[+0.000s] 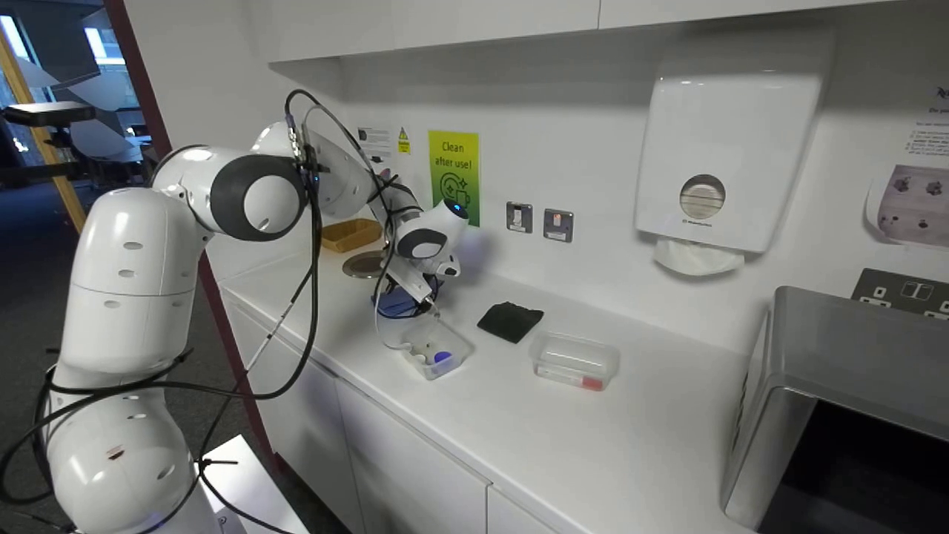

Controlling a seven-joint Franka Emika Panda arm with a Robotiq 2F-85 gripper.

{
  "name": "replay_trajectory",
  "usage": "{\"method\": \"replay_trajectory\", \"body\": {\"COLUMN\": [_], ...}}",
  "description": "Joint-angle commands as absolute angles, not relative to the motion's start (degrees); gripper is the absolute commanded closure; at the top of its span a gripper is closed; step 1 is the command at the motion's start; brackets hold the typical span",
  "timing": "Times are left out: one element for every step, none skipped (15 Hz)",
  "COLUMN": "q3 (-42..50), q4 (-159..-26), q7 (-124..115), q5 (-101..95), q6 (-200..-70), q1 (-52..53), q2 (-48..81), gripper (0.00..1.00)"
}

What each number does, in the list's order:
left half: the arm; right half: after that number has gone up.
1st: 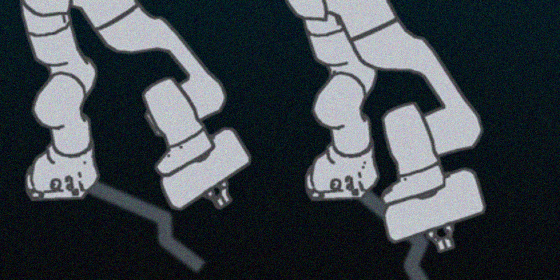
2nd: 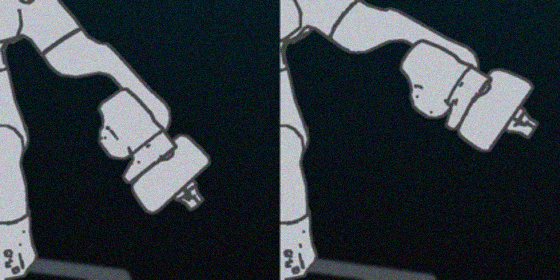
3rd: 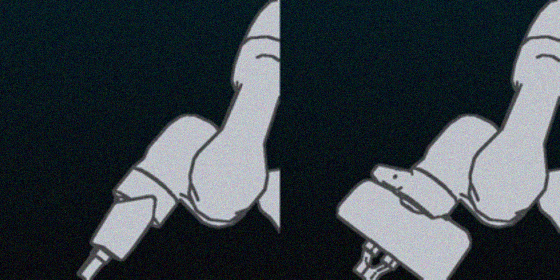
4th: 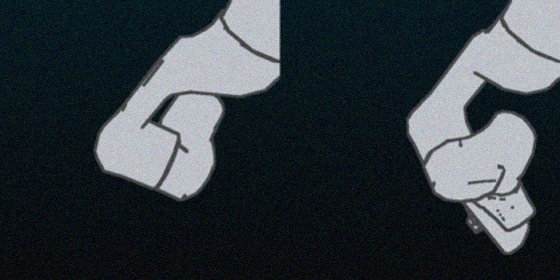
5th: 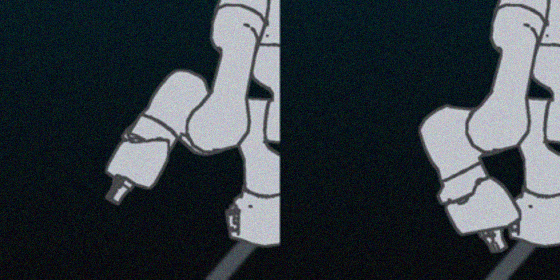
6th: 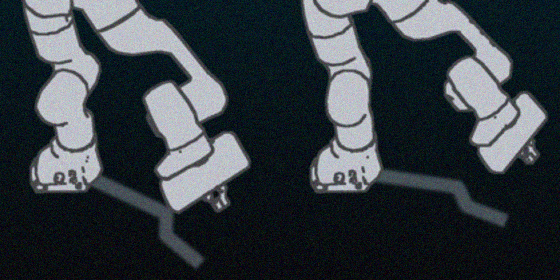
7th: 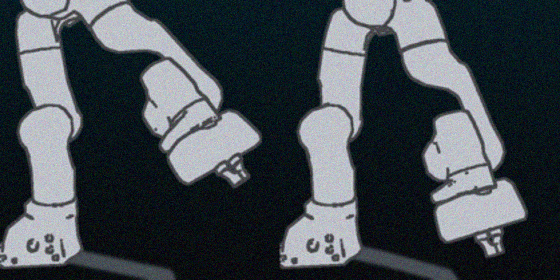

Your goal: Put the blue object in the lunchbox

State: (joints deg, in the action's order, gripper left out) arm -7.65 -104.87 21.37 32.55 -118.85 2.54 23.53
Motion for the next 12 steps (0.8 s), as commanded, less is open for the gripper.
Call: {"method": "replay_trajectory", "body": {"q3": [-8.58, -8.71, -8.82, -8.93, -9.05, -9.18, -9.28, -9.44, -9.55, -9.65, -9.71, -9.81], "q4": [-100.94, -100.17, -99.48, -98.85, -98.25, -97.77, -97.33, -96.84, -96.53, -96.40, -96.26, -96.04], "q7": [17.78, 17.09, 16.47, 15.95, 15.53, 15.26, 15.16, 15.24, 15.29, 15.39, 15.33, 15.44], "q5": [29.87, 29.38, 28.84, 28.34, 27.88, 27.58, 27.26, 27.13, 27.14, 27.15, 27.21, 27.36], "q6": [-121.28, -121.74, -122.07, -122.23, -122.34, -122.38, -122.14, -121.73, -121.74, -121.78, -121.79, -121.73], "q1": [3.54, 3.73, 3.85, 3.92, 3.91, 3.85, 3.79, 3.65, 3.58, 3.55, 3.52, 3.41], "q2": [26.33, 26.89, 27.39, 27.75, 28.15, 28.48, 28.80, 29.18, 29.53, 29.74, 29.92, 30.17], "gripper": [0.00, 0.00, 0.00, 0.00, 0.00, 0.00, 0.00, 0.25, 0.26, 0.32, 0.41, 0.48]}}
